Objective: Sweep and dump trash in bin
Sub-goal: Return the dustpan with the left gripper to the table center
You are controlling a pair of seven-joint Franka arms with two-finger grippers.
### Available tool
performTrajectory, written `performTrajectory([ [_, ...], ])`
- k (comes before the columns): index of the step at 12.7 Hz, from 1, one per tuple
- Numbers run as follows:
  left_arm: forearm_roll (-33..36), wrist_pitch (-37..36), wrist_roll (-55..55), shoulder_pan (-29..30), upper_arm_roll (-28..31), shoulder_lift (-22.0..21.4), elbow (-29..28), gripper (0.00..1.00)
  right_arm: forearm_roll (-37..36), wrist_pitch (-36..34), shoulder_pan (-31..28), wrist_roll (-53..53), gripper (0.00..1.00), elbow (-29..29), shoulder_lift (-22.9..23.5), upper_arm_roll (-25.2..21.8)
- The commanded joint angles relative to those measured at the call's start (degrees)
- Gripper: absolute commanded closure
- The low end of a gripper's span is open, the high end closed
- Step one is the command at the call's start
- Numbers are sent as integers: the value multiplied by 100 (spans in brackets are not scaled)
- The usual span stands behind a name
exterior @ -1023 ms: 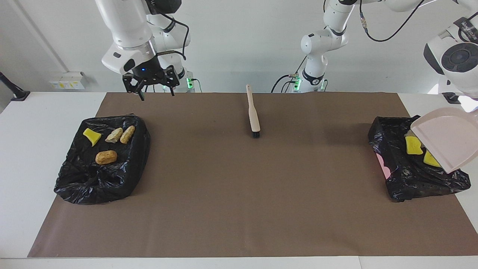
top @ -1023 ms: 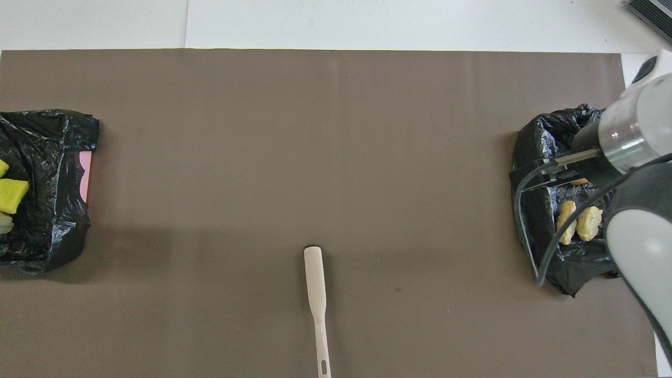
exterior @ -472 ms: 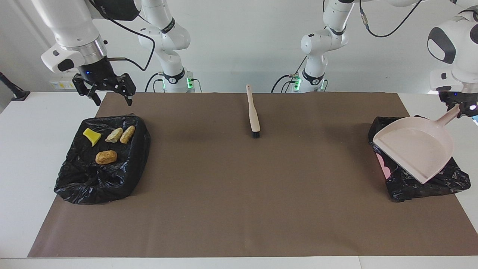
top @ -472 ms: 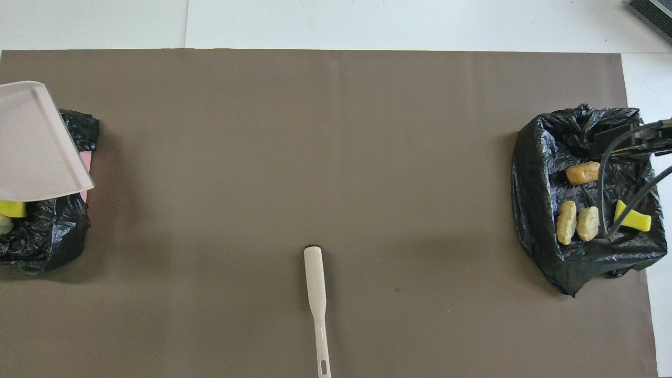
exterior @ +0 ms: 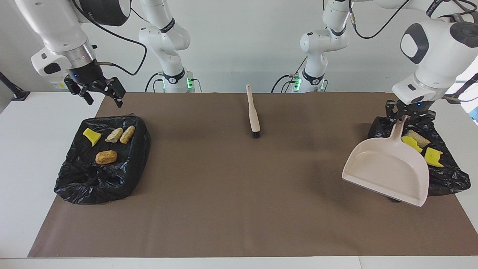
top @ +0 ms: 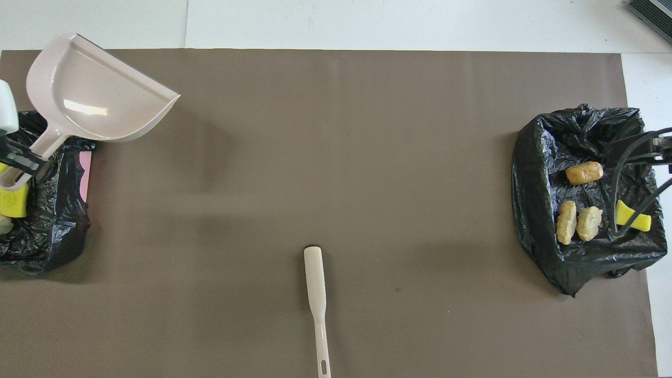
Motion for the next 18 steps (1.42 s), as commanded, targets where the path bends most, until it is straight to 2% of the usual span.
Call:
performTrajectory([
  [1, -372, 549, -1868, -987, 89, -56, -363, 100, 104, -53, -59, 157, 0, -250, -229, 63],
  [3, -425, 1271, -3058, -1701, 80, 164, -514, 100, 130, -71, -42, 139, 0, -180, -194, 80],
  [6, -802, 1851, -4289, -2650, 98, 962, -295, 100, 130, -534, -15, 139, 0, 205, -124, 107],
  [8, -838, 2073, -4697, -3046, 89, 1200, -347, 100, 121, -590, -6, 130, 0, 251, -114, 107],
  [12, -873, 2644, -4847, -3373, 89, 1237, -742, 100, 104, -555, 2, 86, 0, 190, -123, 116],
  [14, -882, 2950, -4839, -3514, 80, 1141, -1153, 100, 104, -555, 2, 86, 0, 190, -132, 124],
  [18, -1023, 3233, -5031, -3769, 89, 1298, -1383, 100, 104, -555, 2, 86, 0, 190, -132, 133],
])
